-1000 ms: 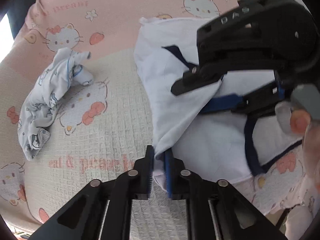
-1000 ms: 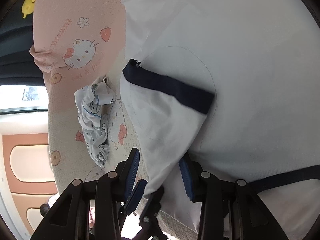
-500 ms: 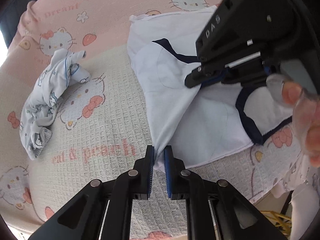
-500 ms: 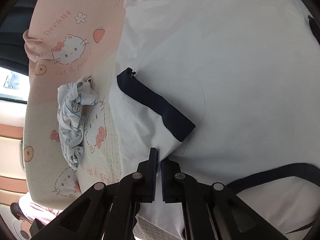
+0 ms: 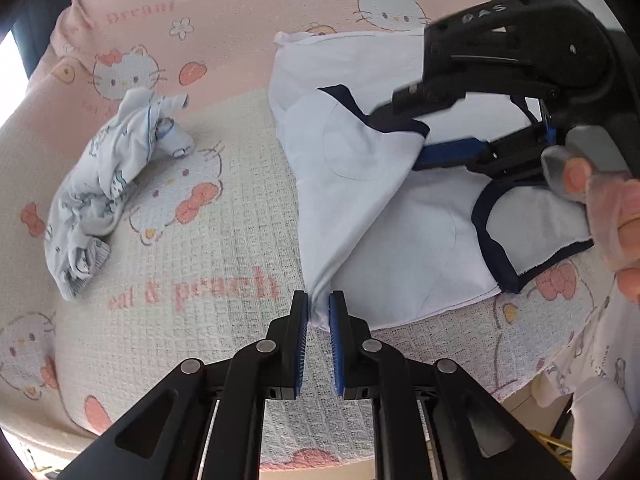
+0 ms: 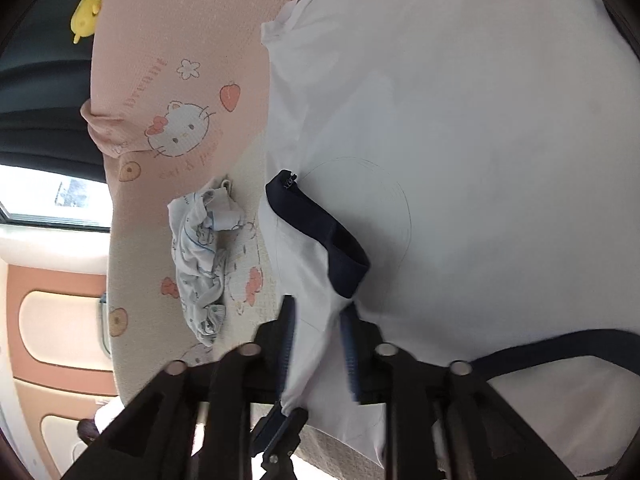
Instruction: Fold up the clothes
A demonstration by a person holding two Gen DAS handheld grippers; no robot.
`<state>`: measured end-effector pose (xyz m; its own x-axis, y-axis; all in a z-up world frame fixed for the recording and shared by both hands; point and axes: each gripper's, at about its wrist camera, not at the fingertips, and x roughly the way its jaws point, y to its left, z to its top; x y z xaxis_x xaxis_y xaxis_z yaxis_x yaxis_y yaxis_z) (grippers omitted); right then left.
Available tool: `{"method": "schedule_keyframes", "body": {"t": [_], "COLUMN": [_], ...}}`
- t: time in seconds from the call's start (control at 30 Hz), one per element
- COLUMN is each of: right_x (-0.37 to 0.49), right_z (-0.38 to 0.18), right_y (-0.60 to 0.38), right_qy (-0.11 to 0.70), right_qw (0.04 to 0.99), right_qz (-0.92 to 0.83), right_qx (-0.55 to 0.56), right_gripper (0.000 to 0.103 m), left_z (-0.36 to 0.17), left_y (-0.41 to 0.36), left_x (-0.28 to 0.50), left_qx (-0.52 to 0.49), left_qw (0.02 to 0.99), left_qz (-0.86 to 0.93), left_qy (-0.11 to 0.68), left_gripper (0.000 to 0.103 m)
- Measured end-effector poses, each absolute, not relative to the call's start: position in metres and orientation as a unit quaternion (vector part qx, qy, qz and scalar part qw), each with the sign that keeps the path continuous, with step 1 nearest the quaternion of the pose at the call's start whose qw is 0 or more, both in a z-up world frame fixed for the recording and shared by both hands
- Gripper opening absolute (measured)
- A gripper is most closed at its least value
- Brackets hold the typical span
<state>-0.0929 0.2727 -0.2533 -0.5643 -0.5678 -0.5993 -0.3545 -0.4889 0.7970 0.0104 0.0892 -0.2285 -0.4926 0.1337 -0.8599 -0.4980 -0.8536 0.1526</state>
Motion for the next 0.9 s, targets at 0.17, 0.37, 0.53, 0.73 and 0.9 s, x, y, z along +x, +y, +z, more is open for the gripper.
{"method": "schedule_keyframes", "body": {"t": [0.17, 0.37, 0.53, 0.73, 0.9], "right_x": [-0.092, -0.104, -0.12, -0.128, -0.124], "right_z": [-0.263, -0.267, -0.257, -0.245, -0.239], "right_y": [0.284, 0.286, 0.272, 0.256, 0.25], "right_qy": [-0.539, -0.539, -0.476, -0.374, -0.311], "right_qw": [0.079, 0.091, 0.098, 0.069, 0.036], "right_qz": [-0.721, -0.717, -0.742, -0.778, -0.799], "right_qx": [0.428, 0.432, 0.463, 0.5, 0.513], "right_gripper": [0.047, 0.047, 0.047, 0.021, 0.004], "left_z": [-0.23, -0.226, -0.216, -0.219, -0.22], "left_y": [0.083, 0.07, 0.067, 0.078, 0.086], "left_x": [0.006, -0.003, -0.001, -0.002, -0.007], "left_qx": [-0.479, -0.504, -0.498, -0.5, -0.488], "left_qw": [0.189, 0.171, 0.181, 0.193, 0.196], "left_qz": [0.841, 0.84, 0.844, 0.836, 0.841], "left_qy": [0.167, 0.104, 0.086, 0.118, 0.125], "left_gripper": [0.009, 0.023, 0.059, 0.059, 0.059]}}
